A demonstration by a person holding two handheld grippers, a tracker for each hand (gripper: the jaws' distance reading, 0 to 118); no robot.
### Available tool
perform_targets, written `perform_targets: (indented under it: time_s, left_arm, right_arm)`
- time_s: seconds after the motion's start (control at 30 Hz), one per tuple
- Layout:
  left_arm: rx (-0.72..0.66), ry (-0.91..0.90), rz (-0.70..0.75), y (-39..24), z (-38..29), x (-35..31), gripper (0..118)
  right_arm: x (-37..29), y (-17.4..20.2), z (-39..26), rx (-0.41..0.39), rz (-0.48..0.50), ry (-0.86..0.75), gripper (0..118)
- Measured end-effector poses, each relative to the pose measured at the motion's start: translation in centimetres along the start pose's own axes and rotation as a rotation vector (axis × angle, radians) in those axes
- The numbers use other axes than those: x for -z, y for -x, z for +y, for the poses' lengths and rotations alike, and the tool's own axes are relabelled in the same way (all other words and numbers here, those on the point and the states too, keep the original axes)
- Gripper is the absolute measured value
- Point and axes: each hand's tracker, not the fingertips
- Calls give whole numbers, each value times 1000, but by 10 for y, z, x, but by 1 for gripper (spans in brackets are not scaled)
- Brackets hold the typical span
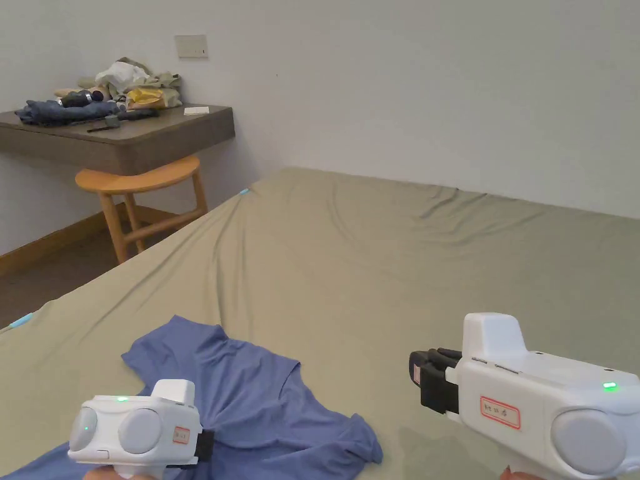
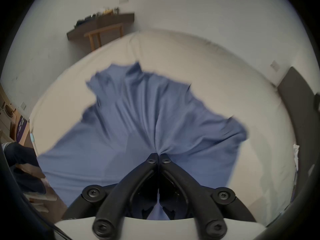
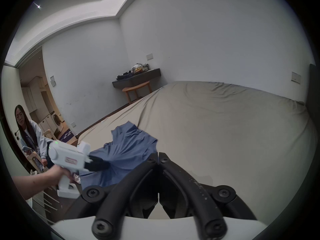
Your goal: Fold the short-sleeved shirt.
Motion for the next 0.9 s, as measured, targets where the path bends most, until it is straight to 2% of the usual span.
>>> perform_targets:
  time_s: [0.1,0.2,0.33,0.47,0.53,0.63,0.73,0.83,0.9]
  left_arm:
    - [-26,-94,-74,-28,29,-66,0]
    - [55,-223,-85,-71,59,-135,0]
    - [13,-420,-339,-144,104,-232,0]
    - [192,-576,-421,-237,126,-311,0]
    - [261,-598,-506,-290,119,-338,0]
    - [330,-557,-634,-348,116,-337,0]
    - [428,-447,-671,-418,84,-302,0]
    - [521,-237,-687,-487,23,-242,0]
    - [587,-118,-680,-520,-24,-199,0]
  right_arm:
    - [-50,-20,2,59,-23,-55,1]
    - [-106,-36,9,63,-93,-127,1]
    - [-191,-59,14,61,-150,-233,1]
    - [-275,-80,10,30,-257,-297,1]
    - [-318,-95,1,52,-304,-316,1]
    - [-371,-120,-15,104,-401,-345,1]
    - [-411,-142,-34,116,-588,-338,1]
    - [-445,-159,-54,189,-597,-360,1]
    - [-460,-163,-66,189,-640,-355,1]
